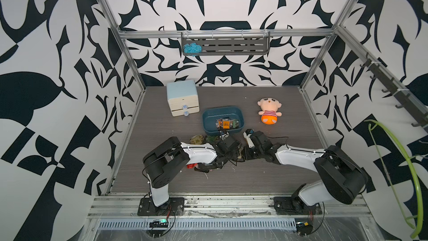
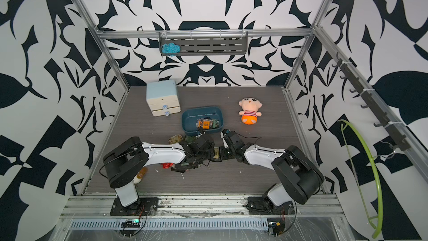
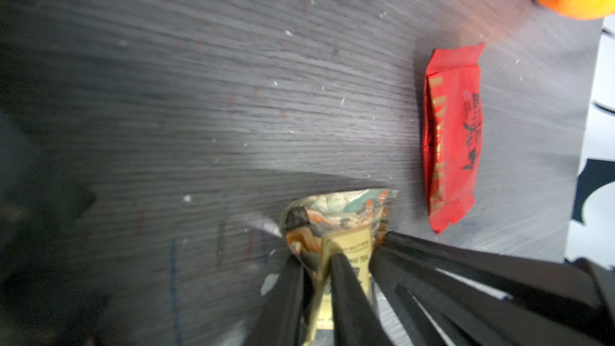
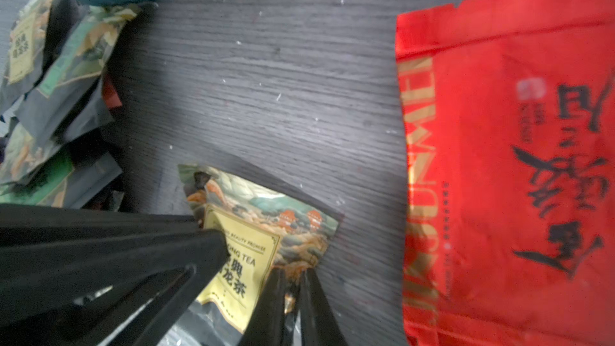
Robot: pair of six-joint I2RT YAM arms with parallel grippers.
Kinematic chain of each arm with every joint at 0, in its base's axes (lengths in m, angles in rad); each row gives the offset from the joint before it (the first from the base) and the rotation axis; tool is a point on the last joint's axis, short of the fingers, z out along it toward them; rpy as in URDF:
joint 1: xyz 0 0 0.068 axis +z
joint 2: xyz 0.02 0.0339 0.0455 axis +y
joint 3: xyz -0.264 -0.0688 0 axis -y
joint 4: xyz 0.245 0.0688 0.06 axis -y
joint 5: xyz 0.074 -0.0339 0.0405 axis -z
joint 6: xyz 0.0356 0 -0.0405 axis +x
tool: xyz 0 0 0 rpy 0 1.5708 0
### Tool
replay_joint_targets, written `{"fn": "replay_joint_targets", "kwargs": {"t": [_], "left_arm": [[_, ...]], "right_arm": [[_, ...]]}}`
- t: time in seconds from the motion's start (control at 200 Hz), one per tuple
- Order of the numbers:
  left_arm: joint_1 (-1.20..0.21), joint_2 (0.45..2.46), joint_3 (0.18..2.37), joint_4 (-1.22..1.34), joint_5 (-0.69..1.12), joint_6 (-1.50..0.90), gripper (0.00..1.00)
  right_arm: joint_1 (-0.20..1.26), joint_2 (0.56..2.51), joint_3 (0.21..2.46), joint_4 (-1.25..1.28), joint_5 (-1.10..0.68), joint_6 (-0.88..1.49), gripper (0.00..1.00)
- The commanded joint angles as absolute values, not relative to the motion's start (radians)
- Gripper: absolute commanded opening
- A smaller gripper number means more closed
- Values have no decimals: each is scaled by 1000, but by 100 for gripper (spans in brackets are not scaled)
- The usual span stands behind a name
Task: Put the tea bags into the storage box
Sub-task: Pick up the tea bag from the center of the board.
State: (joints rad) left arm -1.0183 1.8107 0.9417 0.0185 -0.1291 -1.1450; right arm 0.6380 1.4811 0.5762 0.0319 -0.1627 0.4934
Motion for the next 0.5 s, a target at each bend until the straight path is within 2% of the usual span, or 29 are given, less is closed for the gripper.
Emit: {"fn": "replay_joint_targets", "kwargs": {"t": [0.0,0.17,0.495], "left_arm": [[-1025,1862,933,-43,-75,-1140,12],[-1025,1850,931,-51,-77,-1136,0],[-1025,1731,884,-109,-130,-1130,0]], "right_arm": [[651,1502,584,-27,-165,480,15],[652,1483,574,-19,-163,479,15],[652,1377,533,-22,-77,487,15]]}}
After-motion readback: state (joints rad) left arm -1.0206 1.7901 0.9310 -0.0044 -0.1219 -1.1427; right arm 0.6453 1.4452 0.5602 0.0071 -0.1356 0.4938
